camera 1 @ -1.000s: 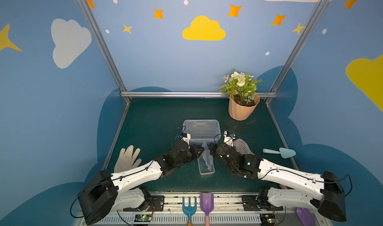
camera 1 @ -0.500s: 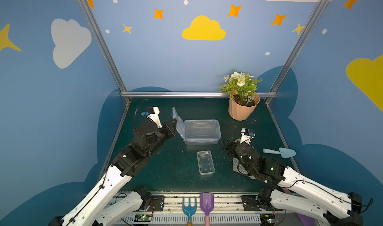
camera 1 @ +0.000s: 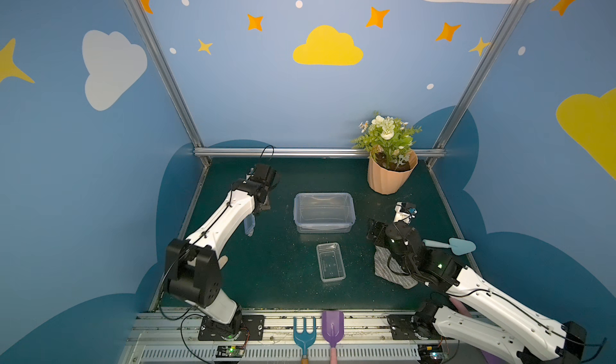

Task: Wipe the insides of the lunch boxes
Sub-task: Place the lid at the center of the board.

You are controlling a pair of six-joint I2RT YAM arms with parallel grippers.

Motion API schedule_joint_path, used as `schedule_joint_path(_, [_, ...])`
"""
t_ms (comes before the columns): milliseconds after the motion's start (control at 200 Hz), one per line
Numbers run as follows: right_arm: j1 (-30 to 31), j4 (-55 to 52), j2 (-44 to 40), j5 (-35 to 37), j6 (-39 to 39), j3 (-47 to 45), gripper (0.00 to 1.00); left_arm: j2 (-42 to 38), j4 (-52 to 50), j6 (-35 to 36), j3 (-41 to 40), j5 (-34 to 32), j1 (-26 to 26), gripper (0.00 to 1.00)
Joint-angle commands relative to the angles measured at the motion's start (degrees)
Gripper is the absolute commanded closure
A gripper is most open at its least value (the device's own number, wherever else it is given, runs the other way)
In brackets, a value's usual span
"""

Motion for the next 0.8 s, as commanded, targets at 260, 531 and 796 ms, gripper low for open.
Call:
schedule_joint_path(260, [-2.8, -0.2, -1.7, -1.3, -1.8, 0.9, 0.12, 24.0, -1.2, 10.8, 16.5, -11.8, 0.3, 0.96])
schedule_joint_path(531, [-3.3, -1.4, -2.0, -2.5, -1.5, 1.4, 0.12, 27.3, -1.7, 9.1, 18.6, -8.7, 0.3, 0.29])
schedule_joint_path(796, [-8.1, -9.5, -1.0, -8.3, 0.3, 1.9, 0.10, 14.0, 1.1, 2.7, 17.7, 6.1, 0.0, 0.00])
